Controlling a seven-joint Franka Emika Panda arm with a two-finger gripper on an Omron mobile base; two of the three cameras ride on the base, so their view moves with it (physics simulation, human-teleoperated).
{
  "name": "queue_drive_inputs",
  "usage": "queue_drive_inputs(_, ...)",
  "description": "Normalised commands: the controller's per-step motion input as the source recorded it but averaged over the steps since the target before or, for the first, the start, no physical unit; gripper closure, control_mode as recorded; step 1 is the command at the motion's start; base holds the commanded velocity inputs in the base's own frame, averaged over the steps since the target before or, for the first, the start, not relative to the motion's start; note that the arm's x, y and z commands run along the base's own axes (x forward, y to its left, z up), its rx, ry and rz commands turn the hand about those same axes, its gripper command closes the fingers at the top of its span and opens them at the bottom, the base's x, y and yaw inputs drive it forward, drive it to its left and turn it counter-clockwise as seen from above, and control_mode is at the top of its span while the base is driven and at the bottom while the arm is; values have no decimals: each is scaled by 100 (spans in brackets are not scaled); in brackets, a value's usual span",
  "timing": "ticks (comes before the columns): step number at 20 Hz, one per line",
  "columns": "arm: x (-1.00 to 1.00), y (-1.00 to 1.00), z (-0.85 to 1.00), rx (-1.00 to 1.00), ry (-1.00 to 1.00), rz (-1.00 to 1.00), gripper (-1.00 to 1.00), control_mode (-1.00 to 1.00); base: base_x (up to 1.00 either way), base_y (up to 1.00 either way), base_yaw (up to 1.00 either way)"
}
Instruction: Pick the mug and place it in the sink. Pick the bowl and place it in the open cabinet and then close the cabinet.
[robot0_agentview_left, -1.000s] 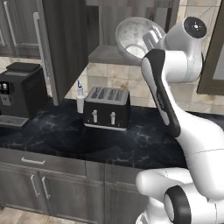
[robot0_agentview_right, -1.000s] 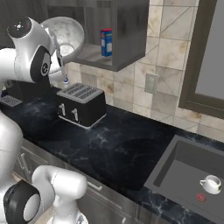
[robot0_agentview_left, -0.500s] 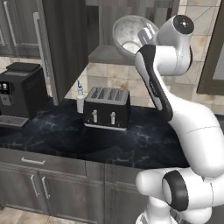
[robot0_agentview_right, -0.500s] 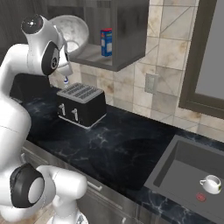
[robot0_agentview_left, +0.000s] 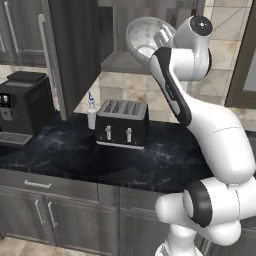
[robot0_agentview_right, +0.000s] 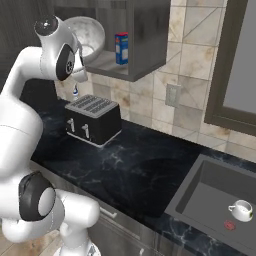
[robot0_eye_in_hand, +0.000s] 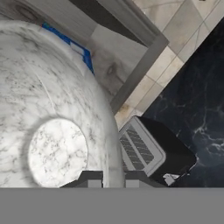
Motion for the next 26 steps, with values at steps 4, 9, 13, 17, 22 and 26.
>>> queue_drive_inputs(4,29,0,0,0,0,0,100,-100,0,0,0)
queue_drive_inputs(9,8,0,0,0,2,0,100,-100,0,0,0)
queue_drive_inputs(13,3,0,0,0,1,0,100,-100,0,0,0)
queue_drive_inputs(17,16,0,0,0,0,0,100,-100,0,0,0)
queue_drive_inputs(22,12,0,-1,0,0,0,100,-100,0,0,0)
queue_drive_inputs(26,14,0,-12,0,0,0,100,-100,0,0,0)
